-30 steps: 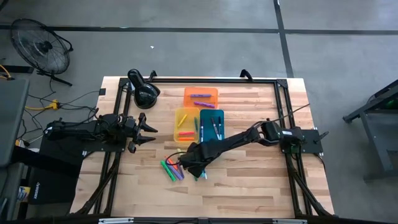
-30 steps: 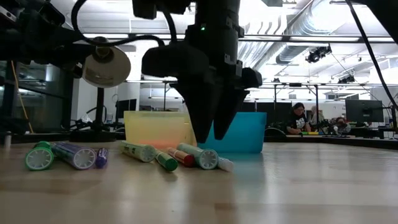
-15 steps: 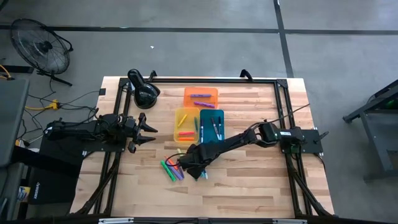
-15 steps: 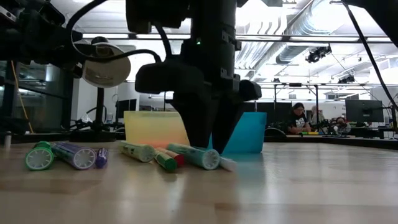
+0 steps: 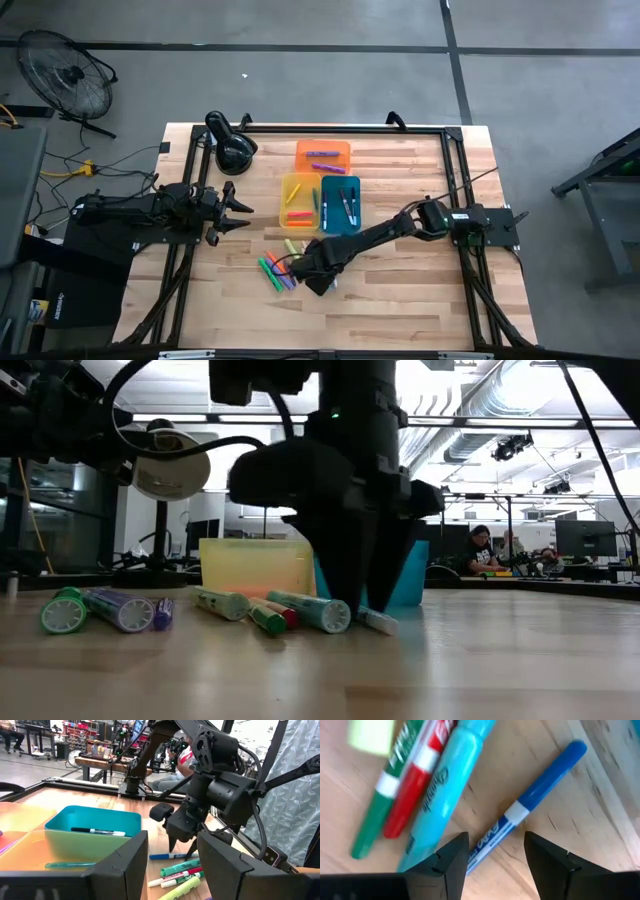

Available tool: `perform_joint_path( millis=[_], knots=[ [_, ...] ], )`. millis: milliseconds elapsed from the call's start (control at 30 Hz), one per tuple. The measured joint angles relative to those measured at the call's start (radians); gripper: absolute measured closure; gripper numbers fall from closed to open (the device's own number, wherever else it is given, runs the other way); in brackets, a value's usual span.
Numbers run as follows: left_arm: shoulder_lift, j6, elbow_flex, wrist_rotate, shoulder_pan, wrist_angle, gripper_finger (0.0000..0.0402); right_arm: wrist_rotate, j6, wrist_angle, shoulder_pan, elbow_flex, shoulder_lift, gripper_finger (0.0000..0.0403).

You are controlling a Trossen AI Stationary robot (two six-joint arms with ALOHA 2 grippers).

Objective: Pick & Place Markers
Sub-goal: Put the blue marker pen into the blue bin

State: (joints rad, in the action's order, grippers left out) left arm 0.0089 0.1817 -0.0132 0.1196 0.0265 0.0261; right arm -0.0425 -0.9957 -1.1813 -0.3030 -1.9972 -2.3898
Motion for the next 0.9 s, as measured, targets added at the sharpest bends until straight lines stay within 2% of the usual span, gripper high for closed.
perform_joint_path(
  millis=[233,433,600,900],
  knots=[
    [0.0,0.0,0.0,0.0,0.0,0.0,0.0232,0.014,-0.041,0.004,-0.023,0.0,0.0,0.0222],
    [0.0,0.0,0.0,0.0,0.0,0.0,0.0232,-0.054,-0.04,0.013,-0.008,0.0,0.0,0.0222],
    [0.0,0.0,0.0,0.0,0.0,0.0,0.0232,-0.063,-0.02,0.015,0.016,0.0,0.0,0.0222],
    [0.0,0.0,0.0,0.0,0.0,0.0,0.0232,0.042,-0.039,0.175,0.023,0.148,0.018,0.0222]
  ],
)
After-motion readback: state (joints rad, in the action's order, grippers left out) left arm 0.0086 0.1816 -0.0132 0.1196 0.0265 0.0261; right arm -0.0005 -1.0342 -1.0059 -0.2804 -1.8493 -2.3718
